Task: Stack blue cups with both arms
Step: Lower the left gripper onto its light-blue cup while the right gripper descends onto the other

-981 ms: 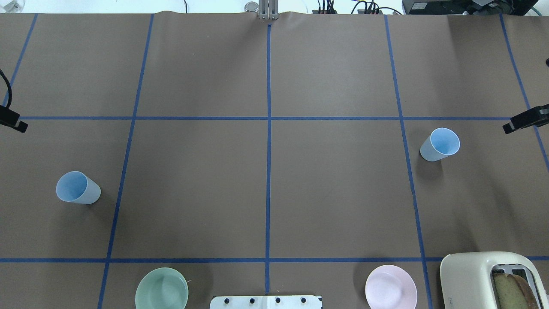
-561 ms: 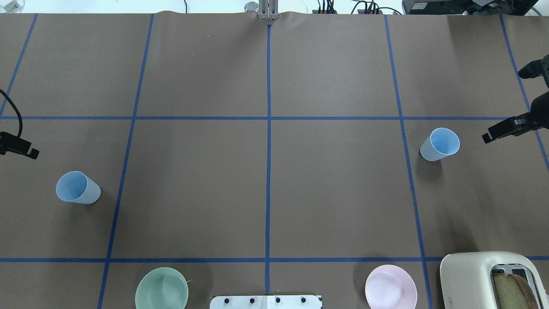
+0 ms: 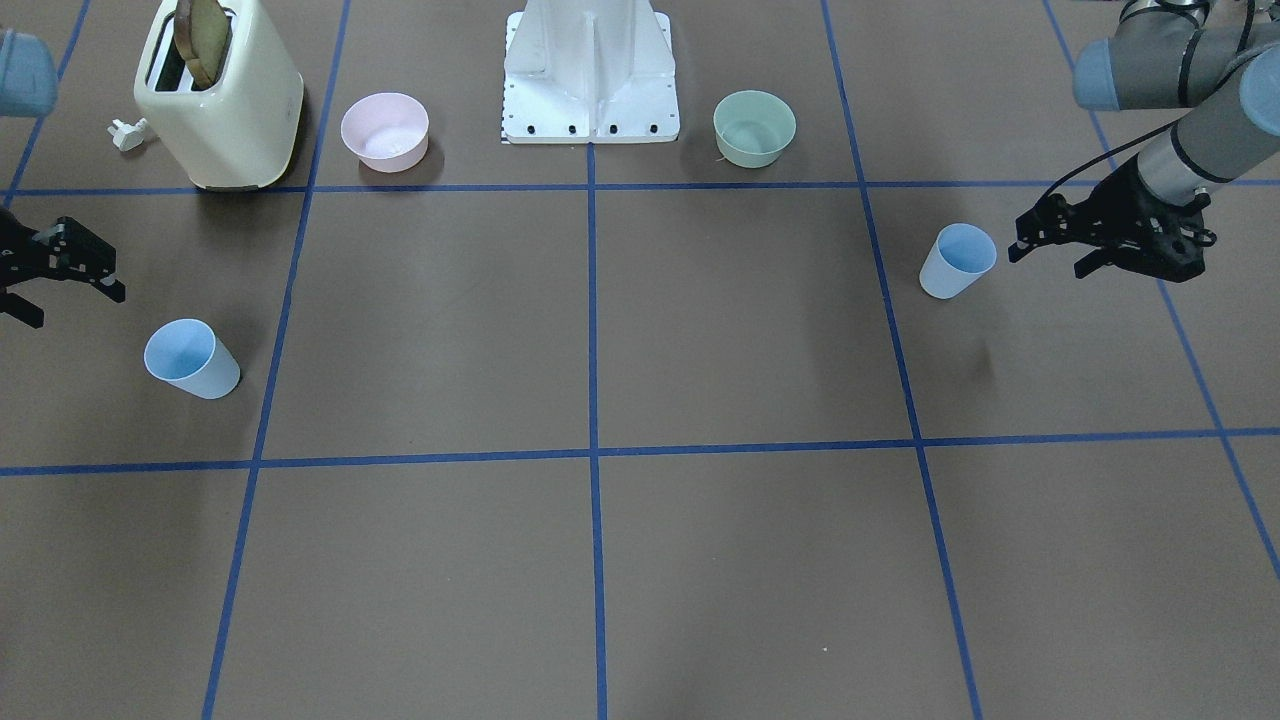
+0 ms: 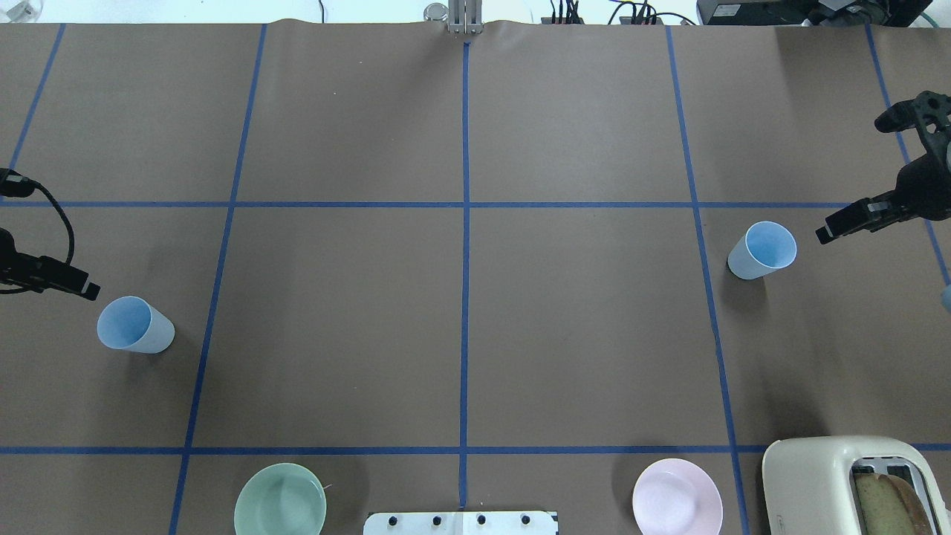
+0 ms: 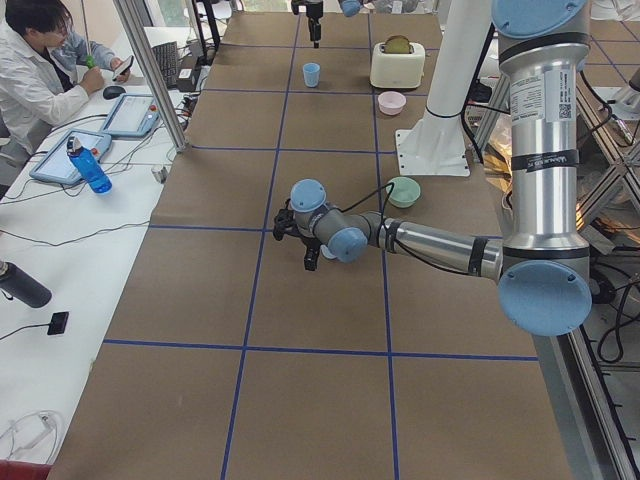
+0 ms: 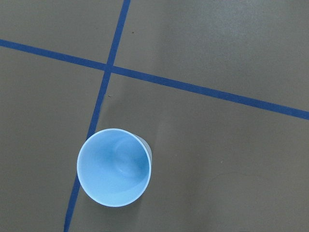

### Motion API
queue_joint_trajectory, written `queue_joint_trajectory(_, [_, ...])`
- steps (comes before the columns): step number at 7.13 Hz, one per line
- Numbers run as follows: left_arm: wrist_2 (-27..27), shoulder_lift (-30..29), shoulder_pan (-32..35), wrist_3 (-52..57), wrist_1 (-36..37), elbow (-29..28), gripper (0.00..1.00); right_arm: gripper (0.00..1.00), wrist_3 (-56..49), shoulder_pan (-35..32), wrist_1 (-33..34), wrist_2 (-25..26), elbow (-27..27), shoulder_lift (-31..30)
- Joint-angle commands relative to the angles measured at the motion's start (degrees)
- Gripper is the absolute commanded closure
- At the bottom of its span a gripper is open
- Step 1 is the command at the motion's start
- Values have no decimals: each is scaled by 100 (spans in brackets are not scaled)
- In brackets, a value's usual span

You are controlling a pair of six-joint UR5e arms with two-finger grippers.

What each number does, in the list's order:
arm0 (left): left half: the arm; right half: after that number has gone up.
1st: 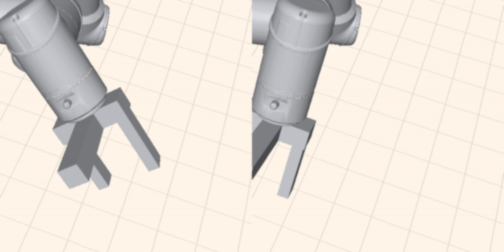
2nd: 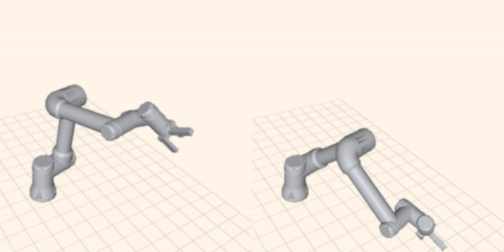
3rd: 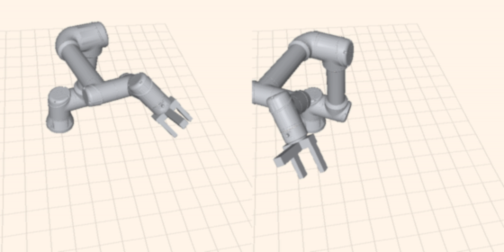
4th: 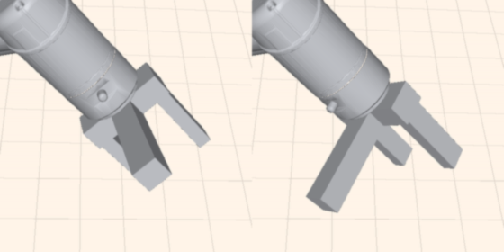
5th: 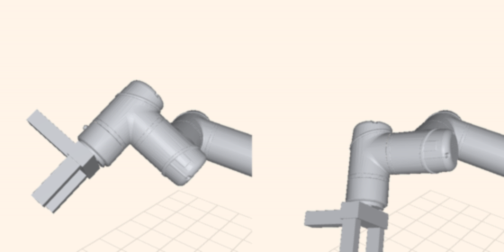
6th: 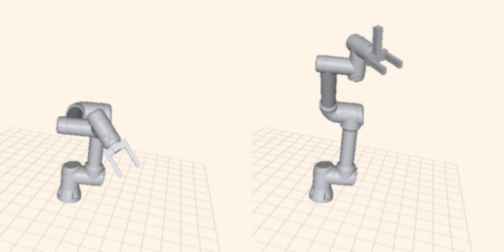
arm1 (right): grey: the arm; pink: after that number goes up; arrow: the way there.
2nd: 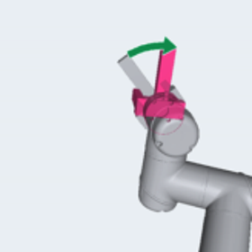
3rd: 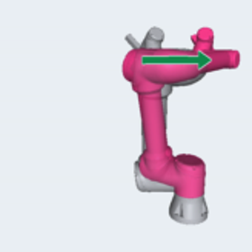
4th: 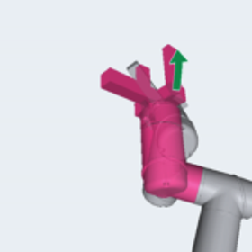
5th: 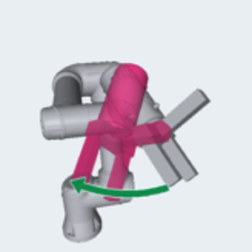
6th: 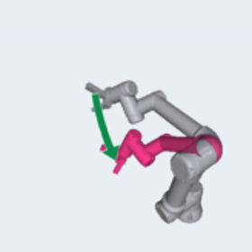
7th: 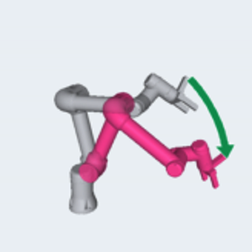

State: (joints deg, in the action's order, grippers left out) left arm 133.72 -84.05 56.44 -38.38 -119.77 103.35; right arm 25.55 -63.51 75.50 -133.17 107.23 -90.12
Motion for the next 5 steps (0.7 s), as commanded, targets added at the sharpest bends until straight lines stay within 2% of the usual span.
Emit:
queue_joint_trajectory(1, [-179,3,-256,-257,-178,1,3,10,55,23,0,2,-36,82])
queue_joint_trajectory(4, [-179,3,-476,-292,-187,1,12,10,55,15,0,2,-36,82])
queue_joint_trajectory(5, [-179,3,-555,-292,-187,1,19,10,55,15,0,2,-36,82])
